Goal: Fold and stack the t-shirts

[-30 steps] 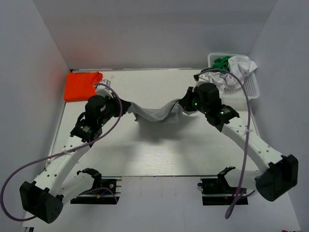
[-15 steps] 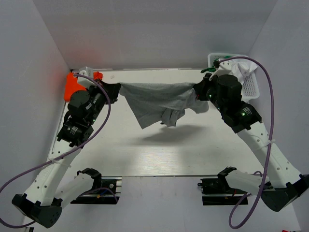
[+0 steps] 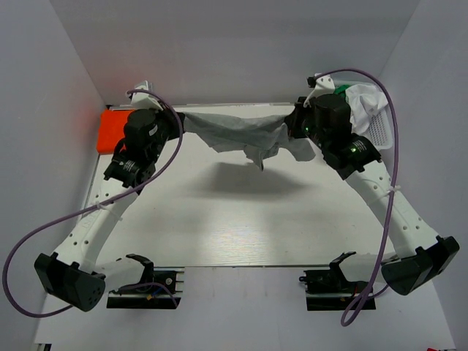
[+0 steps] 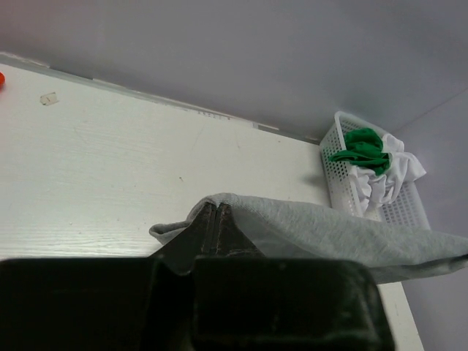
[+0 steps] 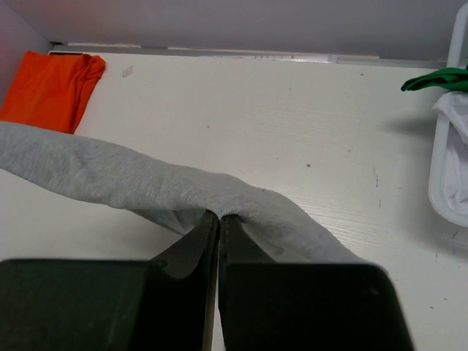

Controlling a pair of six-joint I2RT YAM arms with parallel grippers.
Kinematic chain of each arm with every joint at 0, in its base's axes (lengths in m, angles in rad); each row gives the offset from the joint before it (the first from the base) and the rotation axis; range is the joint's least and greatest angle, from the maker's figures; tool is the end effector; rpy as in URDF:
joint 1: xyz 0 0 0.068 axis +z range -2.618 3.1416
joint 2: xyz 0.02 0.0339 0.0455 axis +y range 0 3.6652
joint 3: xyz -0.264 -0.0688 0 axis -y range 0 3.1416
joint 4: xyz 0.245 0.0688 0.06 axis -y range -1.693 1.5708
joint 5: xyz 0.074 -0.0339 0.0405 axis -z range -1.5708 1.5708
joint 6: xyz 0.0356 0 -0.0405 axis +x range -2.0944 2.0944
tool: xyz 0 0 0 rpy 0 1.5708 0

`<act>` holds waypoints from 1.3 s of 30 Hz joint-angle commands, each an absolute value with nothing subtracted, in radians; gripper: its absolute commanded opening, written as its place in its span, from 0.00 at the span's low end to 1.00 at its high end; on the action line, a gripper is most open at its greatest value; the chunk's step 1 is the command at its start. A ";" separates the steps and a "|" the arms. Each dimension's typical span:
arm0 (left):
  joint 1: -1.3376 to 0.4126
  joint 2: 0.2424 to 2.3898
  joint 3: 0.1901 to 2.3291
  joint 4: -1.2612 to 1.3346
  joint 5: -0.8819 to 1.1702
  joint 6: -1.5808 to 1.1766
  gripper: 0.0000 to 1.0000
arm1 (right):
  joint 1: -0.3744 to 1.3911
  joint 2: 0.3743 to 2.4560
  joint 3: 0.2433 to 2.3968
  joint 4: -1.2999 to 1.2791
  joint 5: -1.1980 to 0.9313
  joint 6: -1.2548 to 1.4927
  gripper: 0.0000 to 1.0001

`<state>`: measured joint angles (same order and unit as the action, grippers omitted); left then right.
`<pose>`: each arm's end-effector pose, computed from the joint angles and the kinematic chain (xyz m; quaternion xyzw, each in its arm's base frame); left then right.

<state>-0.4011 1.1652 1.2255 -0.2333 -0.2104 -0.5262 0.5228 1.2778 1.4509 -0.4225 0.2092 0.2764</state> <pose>0.2459 -0.0962 0.4120 -0.1150 0.7556 -0.2142 0.6082 0.2465 0.1335 0.4407 -0.0329 0.7872 0.1615 0.5943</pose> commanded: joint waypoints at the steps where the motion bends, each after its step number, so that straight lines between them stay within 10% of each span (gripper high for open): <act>1: -0.396 1.100 1.233 -0.230 -0.242 -0.509 0.00 | 0.518 1.241 1.430 -0.383 0.163 0.267 0.00; 13: -0.414 0.982 0.907 -0.360 -0.186 -0.647 0.00 | 0.522 1.123 0.970 -0.324 0.009 0.360 0.00; 16: -0.414 0.957 0.864 -0.450 -0.158 -0.670 0.34 | 0.522 1.134 0.876 -0.376 -0.040 0.382 0.21; 17: -0.414 0.945 0.851 -0.468 -0.146 -0.670 0.92 | 0.520 1.132 0.871 -0.400 -0.031 0.388 0.34; 18: -0.414 0.945 0.851 -0.478 -0.146 -0.695 1.00 | 0.522 1.126 0.864 -0.409 -0.020 0.396 0.54; 20: -0.414 0.919 0.832 -0.488 -0.155 -0.695 1.00 | 0.520 1.106 0.868 -0.411 0.029 0.402 0.90; 39: -0.414 0.994 0.844 -0.448 -0.169 -0.663 1.00 | 0.526 1.127 0.894 -0.359 0.013 0.325 0.90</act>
<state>-0.4110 0.9928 0.8291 -0.4671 -0.1688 -0.6739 0.5236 1.1053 0.8555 -0.3649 0.0448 0.3622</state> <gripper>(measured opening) 0.994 0.902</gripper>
